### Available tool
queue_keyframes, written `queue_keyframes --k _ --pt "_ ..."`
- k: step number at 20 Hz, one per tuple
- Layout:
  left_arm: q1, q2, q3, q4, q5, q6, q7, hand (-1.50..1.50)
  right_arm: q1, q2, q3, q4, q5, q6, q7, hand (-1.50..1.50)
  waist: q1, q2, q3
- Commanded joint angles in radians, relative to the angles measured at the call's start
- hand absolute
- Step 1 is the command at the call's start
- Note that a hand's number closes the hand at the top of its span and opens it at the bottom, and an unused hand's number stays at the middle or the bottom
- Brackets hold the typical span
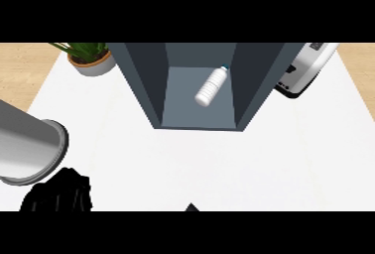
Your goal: Pick up the bottled water, place it into the cabinet and close the cabinet
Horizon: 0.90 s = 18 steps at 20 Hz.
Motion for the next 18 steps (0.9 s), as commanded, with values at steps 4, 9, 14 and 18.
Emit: queue_keyframes --k 4,9,14,18 --pt "0.089 0.071 0.076 -0.035 0.036 -0.085 -0.029 1.5 -0.259 0.147 -0.049 0.233 0.013 -0.177 0.022 1.5 0.018 0.005 -0.001" --pt "0.09 0.055 0.071 -0.014 0.033 -0.115 -0.042 1.5 -0.423 0.151 -0.257 0.41 -0.174 -0.224 -0.006 1.5 0.023 0.014 0.001" --pt "0.097 0.071 0.128 0.013 0.066 -0.168 -0.044 1.5 -0.533 0.155 -0.367 0.647 -0.372 -0.192 -0.113 1.5 0.011 0.014 0.002" --pt "0.145 0.123 0.175 -0.052 0.091 -0.189 -0.014 1.5 -0.55 0.156 -0.493 0.811 -0.503 -0.06 -0.192 1.5 0.01 0.013 0.004"
